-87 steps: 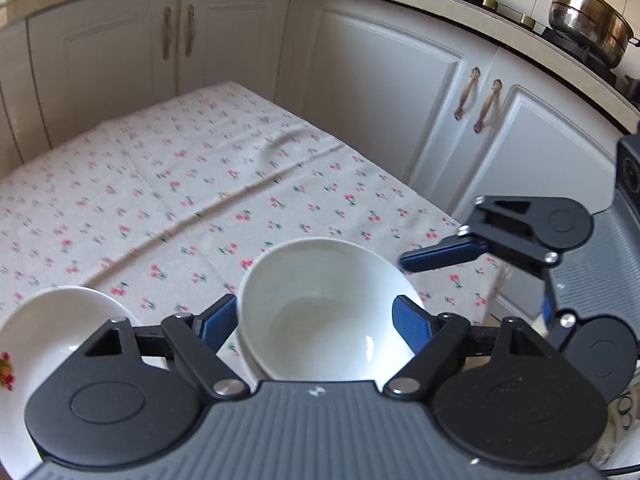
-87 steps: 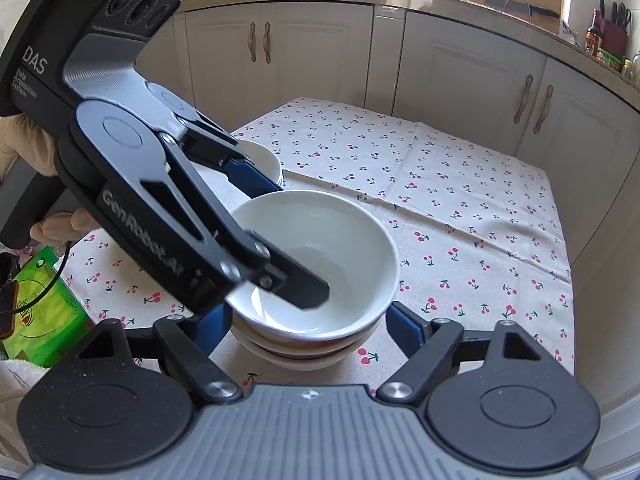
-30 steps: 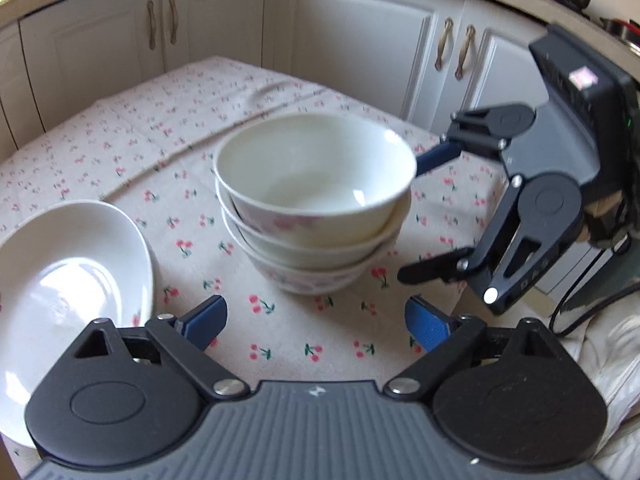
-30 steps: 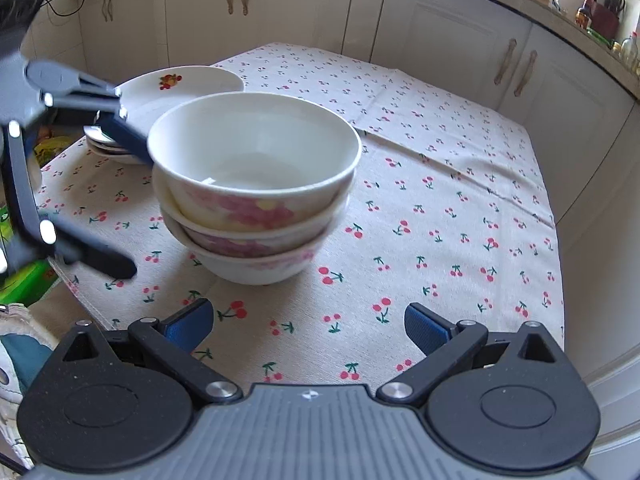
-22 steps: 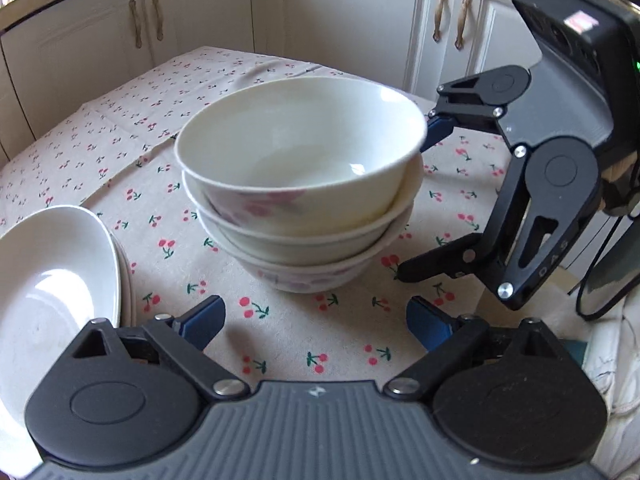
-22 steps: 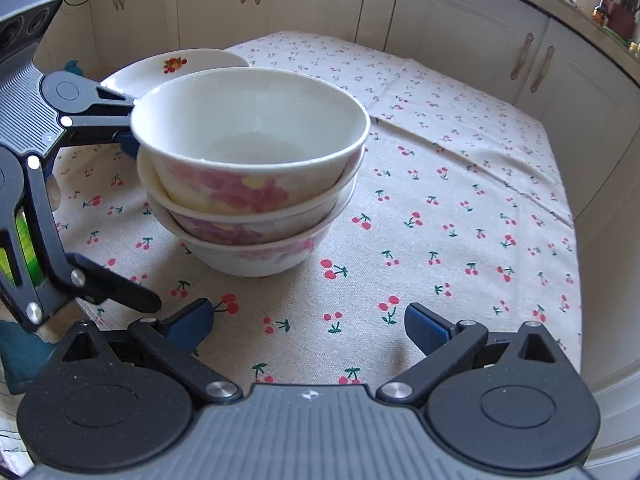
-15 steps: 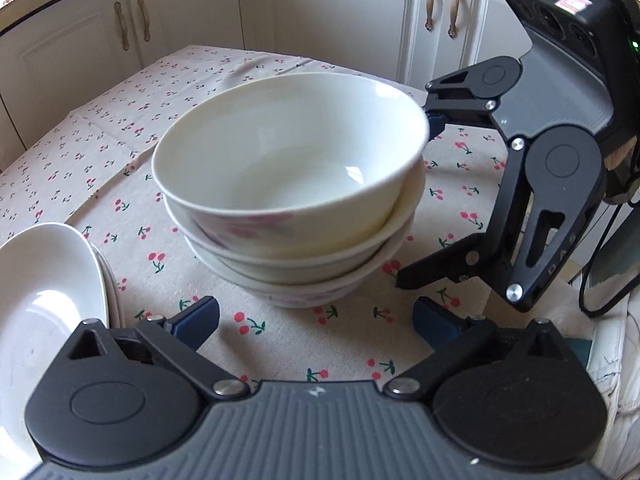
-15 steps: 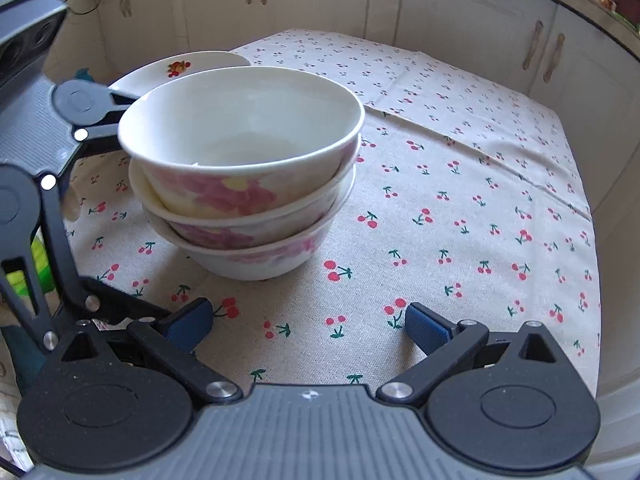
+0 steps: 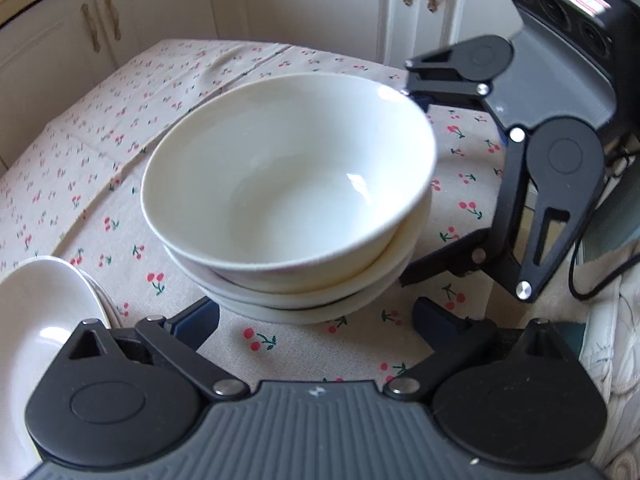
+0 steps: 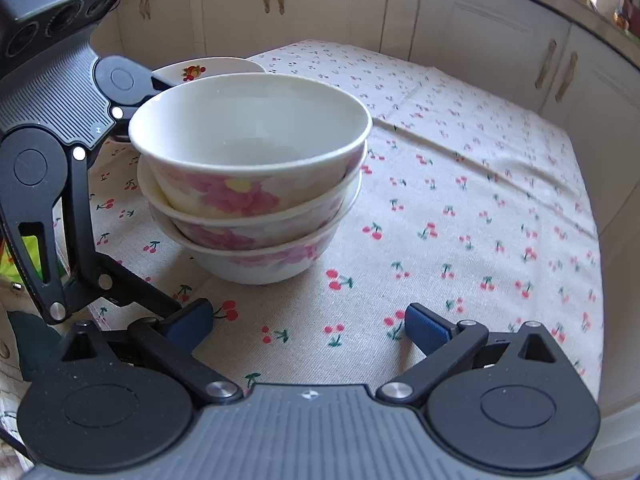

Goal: Organize plates and bowls
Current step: 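Lift the bowl stack with both grippers over the plate stack, then lower the bowl stack onto the plate stack and open both grippers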

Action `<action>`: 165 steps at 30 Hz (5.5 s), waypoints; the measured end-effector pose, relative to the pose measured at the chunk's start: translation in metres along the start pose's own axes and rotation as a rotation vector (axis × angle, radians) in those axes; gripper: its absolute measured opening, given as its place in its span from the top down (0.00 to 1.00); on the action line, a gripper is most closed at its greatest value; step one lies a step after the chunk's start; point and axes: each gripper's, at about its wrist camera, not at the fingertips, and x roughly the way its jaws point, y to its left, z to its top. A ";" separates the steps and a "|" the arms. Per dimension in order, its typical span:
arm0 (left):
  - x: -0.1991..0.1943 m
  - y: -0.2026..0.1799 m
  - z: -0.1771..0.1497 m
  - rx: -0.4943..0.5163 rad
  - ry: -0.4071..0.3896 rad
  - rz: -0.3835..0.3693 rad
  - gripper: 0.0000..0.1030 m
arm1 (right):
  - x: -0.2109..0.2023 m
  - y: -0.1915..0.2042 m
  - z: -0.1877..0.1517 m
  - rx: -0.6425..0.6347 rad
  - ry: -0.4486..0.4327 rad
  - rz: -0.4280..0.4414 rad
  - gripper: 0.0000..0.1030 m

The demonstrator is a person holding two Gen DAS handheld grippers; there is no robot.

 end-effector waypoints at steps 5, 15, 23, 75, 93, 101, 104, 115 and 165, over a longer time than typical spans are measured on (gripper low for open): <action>-0.005 0.012 0.002 0.001 -0.015 -0.030 0.02 | -0.002 0.000 0.013 -0.089 -0.027 0.073 0.00; -0.013 0.029 0.003 0.057 -0.055 -0.090 0.03 | 0.000 0.000 0.037 -0.271 0.003 0.143 0.02; -0.013 0.037 0.005 0.070 -0.081 -0.143 0.08 | 0.002 0.003 0.045 -0.327 0.039 0.162 0.04; -0.011 0.038 0.012 0.138 -0.063 -0.231 0.15 | 0.004 0.004 0.058 -0.345 0.106 0.208 0.10; -0.068 0.050 -0.002 0.093 -0.143 -0.120 0.15 | -0.016 0.031 0.102 -0.471 0.051 0.198 0.10; -0.091 0.070 -0.015 0.054 -0.154 -0.040 0.15 | -0.003 0.051 0.136 -0.541 0.014 0.220 0.10; -0.099 0.079 -0.022 0.036 -0.153 -0.014 0.15 | 0.008 0.056 0.148 -0.562 0.004 0.237 0.10; -0.105 0.115 -0.051 -0.031 -0.143 0.035 0.15 | 0.049 0.073 0.181 -0.622 0.012 0.282 0.10; -0.089 0.154 -0.082 -0.138 -0.157 0.044 0.12 | 0.099 0.086 0.200 -0.597 0.051 0.282 0.06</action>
